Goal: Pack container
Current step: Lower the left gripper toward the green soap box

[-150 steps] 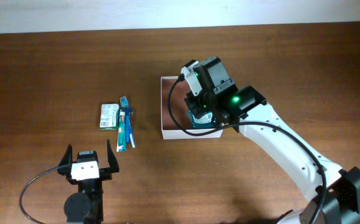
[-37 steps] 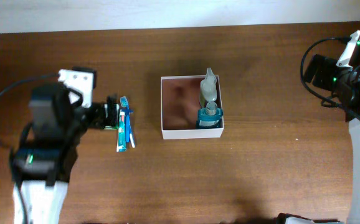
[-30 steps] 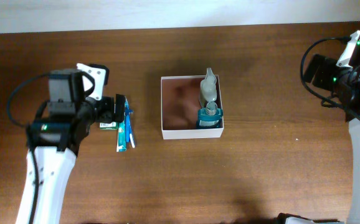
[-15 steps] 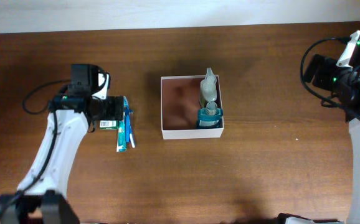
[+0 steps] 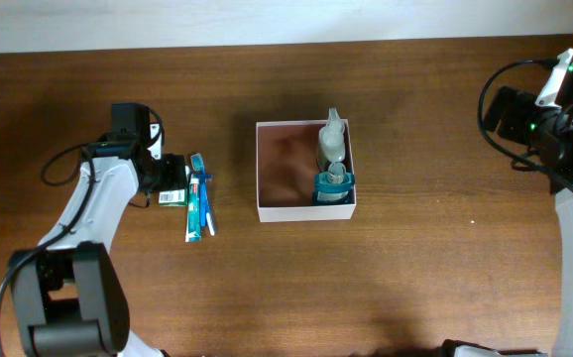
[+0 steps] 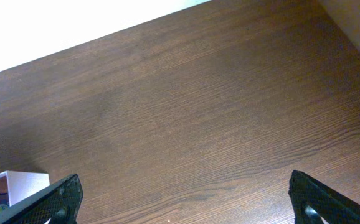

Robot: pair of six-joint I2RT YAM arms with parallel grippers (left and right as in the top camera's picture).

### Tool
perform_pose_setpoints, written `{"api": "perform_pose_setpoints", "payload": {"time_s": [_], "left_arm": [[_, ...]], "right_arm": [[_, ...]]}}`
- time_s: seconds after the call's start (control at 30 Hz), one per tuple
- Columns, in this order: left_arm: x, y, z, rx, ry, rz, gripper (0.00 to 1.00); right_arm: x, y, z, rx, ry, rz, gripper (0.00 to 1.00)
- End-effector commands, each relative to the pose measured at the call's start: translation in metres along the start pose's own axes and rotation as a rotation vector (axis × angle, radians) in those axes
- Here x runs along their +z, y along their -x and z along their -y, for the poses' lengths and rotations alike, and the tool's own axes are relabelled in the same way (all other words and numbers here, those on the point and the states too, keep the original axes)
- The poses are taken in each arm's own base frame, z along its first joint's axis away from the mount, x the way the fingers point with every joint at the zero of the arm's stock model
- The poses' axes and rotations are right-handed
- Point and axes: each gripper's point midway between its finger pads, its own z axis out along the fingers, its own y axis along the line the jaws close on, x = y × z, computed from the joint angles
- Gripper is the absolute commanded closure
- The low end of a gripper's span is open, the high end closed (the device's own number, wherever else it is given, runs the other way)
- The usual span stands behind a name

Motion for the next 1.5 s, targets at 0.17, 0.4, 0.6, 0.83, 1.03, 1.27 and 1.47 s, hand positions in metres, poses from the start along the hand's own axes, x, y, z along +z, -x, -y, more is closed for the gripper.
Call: {"api": "perform_pose_setpoints", "payload": {"time_s": [0.17,0.4,0.6,0.83,1.03,1.27,1.47], "left_arm": [[0.023,0.005,0.006,0.007,-0.025,-0.009,0.15],[0.029,0.009,0.007,0.033,-0.032,0.003,0.15],[0.036,0.006,0.013,0.04,-0.061,-0.012,0.19],[0.036,0.007,0.012,0.043,-0.058,-0.01,0.32],[0.036,0.007,0.012,0.043,-0.058,-0.009,0.28],[0.038,0.003,0.012,0.043,-0.058,-0.022,0.23],[0.043,-0.002,0.012,0.043,-0.057,-0.039,0.35]], "right_arm": [[0.001,0.001,0.0,0.01,0.003,0.0,0.01],[0.001,0.001,0.0,0.01,0.003,0.0,0.01],[0.001,0.001,0.0,0.01,0.003,0.0,0.01],[0.001,0.001,0.0,0.01,0.003,0.0,0.01],[0.001,0.001,0.0,0.01,0.003,0.0,0.01],[0.001,0.001,0.0,0.01,0.003,0.0,0.01],[0.001,0.001,0.0,0.01,0.003,0.0,0.01]]}}
